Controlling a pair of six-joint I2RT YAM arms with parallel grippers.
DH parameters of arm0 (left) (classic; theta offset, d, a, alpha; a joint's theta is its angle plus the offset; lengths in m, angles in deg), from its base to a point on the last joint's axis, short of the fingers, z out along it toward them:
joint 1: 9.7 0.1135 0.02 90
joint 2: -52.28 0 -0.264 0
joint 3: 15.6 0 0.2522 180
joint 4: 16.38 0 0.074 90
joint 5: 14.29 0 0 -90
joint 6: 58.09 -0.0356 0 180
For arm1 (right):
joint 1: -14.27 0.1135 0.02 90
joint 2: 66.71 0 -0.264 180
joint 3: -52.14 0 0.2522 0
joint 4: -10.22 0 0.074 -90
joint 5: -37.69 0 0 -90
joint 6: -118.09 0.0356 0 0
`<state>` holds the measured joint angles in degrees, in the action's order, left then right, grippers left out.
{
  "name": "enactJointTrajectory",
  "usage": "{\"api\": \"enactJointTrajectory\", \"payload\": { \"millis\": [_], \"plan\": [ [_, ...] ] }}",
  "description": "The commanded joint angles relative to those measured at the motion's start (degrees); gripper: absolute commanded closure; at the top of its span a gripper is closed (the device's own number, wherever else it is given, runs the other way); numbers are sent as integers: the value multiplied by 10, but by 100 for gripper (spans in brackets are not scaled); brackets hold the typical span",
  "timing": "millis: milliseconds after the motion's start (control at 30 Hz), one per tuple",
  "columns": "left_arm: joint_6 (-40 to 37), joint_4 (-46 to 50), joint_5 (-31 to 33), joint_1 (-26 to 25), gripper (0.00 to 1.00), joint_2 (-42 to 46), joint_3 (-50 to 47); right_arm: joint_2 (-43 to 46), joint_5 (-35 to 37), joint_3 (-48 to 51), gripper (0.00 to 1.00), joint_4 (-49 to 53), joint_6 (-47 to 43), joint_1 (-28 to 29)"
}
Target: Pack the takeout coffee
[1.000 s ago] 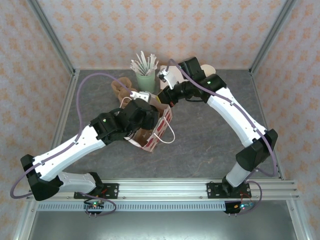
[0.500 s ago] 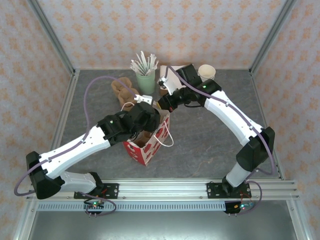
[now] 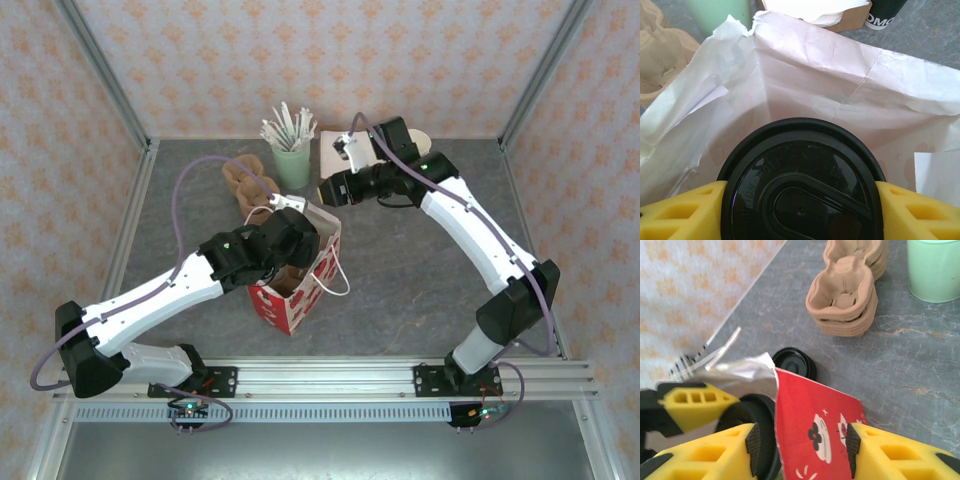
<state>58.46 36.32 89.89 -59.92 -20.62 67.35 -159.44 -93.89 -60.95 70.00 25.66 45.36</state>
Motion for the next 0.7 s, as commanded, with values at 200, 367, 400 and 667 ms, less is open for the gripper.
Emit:
{"api": "enactJointTrajectory", "payload": {
  "millis": [200,367,400,667],
  "plan": [
    [8,7,17,5,37,2,-12,-6,5,-49,42,125,29,32],
    [2,12,16,6,37,4,-9,5,45,2,38,117,-20,43],
    [0,14,15,7,37,4,-9,6,63,7,38,111,-23,43],
    [0,13,8,12,37,5,-12,-18,91,9,33,118,-67,46]
  ]
}}
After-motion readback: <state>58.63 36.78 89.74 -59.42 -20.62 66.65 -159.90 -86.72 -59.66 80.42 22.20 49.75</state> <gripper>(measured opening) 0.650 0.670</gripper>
